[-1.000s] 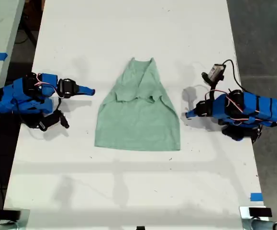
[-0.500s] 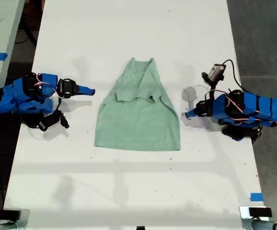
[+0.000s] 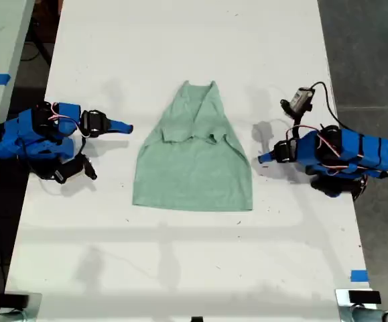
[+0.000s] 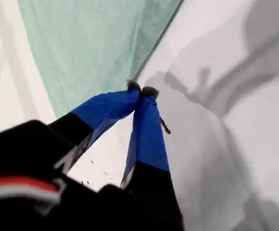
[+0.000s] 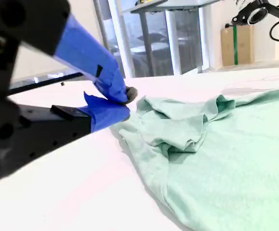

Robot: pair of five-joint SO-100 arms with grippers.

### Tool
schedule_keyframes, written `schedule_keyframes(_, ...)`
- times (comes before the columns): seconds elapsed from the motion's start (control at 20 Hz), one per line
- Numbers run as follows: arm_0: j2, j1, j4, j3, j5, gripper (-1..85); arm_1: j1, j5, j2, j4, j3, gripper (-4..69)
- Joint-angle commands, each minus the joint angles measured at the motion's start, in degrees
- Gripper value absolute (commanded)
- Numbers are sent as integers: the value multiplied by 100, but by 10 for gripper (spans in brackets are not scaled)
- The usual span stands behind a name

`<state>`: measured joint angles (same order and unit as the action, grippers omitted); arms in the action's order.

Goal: Fold t shirt

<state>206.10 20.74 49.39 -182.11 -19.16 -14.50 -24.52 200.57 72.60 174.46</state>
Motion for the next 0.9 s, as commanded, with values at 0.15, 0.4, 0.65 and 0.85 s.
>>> schedule_keyframes(0.15, 35, 9, -9, -44, 132, 7, 229, 404, 53, 44, 255, 9)
schedule_keyframes(0.4, 35, 62, 26, -44, 167, 1, 202, 527, 53, 105, 246, 9)
schedule_keyframes(0.65, 35, 70, 70, -53, 255, 0, 229, 624, 53, 97, 264, 8)
schedule_keyframes(0.85, 35, 88, 79, -53, 255, 0, 237, 606, 53, 97, 264, 8)
